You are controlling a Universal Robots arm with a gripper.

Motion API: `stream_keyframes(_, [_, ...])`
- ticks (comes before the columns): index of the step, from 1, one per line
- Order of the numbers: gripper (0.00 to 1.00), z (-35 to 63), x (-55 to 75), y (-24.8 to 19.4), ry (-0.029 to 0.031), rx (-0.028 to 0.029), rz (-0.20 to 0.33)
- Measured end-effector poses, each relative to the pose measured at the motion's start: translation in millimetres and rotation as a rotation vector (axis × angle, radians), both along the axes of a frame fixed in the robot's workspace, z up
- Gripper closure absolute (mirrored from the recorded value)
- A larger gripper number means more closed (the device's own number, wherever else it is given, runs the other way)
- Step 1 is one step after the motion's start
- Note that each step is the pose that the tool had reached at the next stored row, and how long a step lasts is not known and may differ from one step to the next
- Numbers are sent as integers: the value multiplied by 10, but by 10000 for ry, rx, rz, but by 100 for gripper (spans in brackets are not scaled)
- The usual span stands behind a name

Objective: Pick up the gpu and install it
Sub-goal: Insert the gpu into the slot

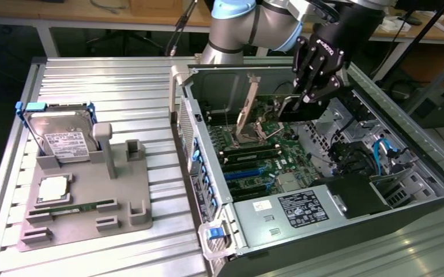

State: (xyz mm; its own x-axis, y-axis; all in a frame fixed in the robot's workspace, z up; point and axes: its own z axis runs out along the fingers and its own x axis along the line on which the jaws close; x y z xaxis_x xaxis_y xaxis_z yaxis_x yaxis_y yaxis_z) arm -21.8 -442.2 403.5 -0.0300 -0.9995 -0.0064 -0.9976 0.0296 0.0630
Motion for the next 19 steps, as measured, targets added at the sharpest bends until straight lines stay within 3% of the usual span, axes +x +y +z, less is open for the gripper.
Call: stream_keyframes(19, [73, -79, 0, 0, 0, -1, 22])
